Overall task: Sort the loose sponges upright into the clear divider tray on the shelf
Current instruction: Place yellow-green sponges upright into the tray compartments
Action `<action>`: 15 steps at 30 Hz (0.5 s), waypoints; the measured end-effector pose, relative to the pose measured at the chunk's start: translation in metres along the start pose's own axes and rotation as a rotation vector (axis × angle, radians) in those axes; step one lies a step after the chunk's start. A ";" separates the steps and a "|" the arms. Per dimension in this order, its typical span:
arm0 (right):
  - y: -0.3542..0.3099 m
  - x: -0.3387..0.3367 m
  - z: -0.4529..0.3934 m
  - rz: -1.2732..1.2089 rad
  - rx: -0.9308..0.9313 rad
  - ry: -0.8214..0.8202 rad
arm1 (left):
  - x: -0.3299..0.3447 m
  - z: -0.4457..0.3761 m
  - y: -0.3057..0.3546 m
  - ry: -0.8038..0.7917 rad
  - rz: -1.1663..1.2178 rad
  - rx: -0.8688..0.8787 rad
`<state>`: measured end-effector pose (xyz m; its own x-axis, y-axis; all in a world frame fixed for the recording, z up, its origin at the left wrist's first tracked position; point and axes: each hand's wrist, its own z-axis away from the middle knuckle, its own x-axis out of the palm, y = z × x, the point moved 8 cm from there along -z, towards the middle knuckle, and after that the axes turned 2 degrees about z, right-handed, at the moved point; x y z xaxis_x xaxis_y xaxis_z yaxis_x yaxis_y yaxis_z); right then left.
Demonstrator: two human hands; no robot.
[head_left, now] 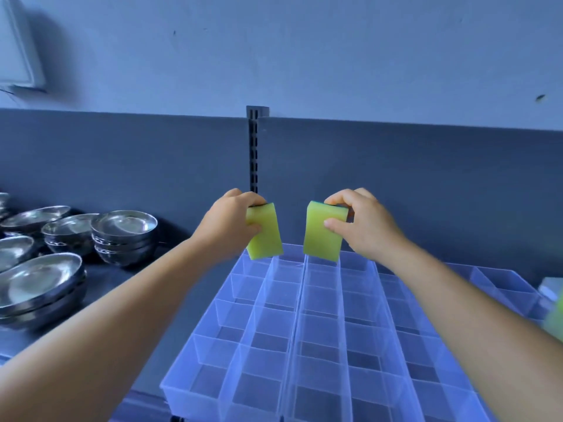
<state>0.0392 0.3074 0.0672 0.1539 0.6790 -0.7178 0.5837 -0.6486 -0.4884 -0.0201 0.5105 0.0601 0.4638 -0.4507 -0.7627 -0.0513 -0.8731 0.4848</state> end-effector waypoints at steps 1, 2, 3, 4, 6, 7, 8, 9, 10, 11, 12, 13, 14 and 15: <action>-0.002 0.005 -0.007 0.006 -0.014 0.004 | -0.001 -0.004 -0.007 0.012 -0.016 -0.004; -0.003 0.011 -0.013 0.007 -0.024 0.003 | -0.002 -0.008 -0.013 0.022 -0.029 -0.012; -0.003 0.017 -0.020 0.008 -0.030 -0.002 | -0.002 -0.013 -0.019 0.031 -0.041 -0.024; -0.002 0.024 -0.026 0.010 -0.034 -0.010 | -0.001 -0.018 -0.024 0.038 -0.050 -0.033; 0.001 0.037 -0.035 0.023 -0.036 -0.029 | 0.001 -0.029 -0.032 0.045 -0.046 -0.043; 0.003 0.044 -0.040 0.034 -0.038 -0.037 | 0.003 -0.034 -0.035 0.047 -0.035 -0.046; 0.004 0.050 -0.043 0.048 -0.043 -0.043 | 0.006 -0.039 -0.037 0.046 -0.026 -0.049; 0.005 0.056 -0.045 0.064 -0.050 -0.049 | 0.010 -0.042 -0.039 0.043 -0.020 -0.049; 0.006 0.062 -0.047 0.083 -0.056 -0.057 | 0.015 -0.046 -0.041 0.036 -0.016 -0.046; 0.007 0.067 -0.049 0.104 -0.059 -0.070 | 0.021 -0.048 -0.043 0.022 -0.017 -0.038; 0.008 0.073 -0.049 0.125 -0.059 -0.087 | 0.028 -0.049 -0.044 0.002 -0.027 -0.027; 0.008 0.078 -0.049 0.148 -0.060 -0.104 | 0.035 -0.051 -0.047 -0.021 -0.040 -0.019; 0.009 0.083 -0.049 0.172 -0.063 -0.117 | 0.041 -0.052 -0.050 -0.043 -0.051 -0.016; 0.010 0.087 -0.050 0.199 -0.066 -0.127 | 0.046 -0.054 -0.053 -0.062 -0.060 -0.014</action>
<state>0.0977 0.3770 0.0249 0.1722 0.4884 -0.8555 0.6033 -0.7388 -0.3003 0.0520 0.5457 0.0224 0.4098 -0.4090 -0.8153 -0.0124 -0.8962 0.4434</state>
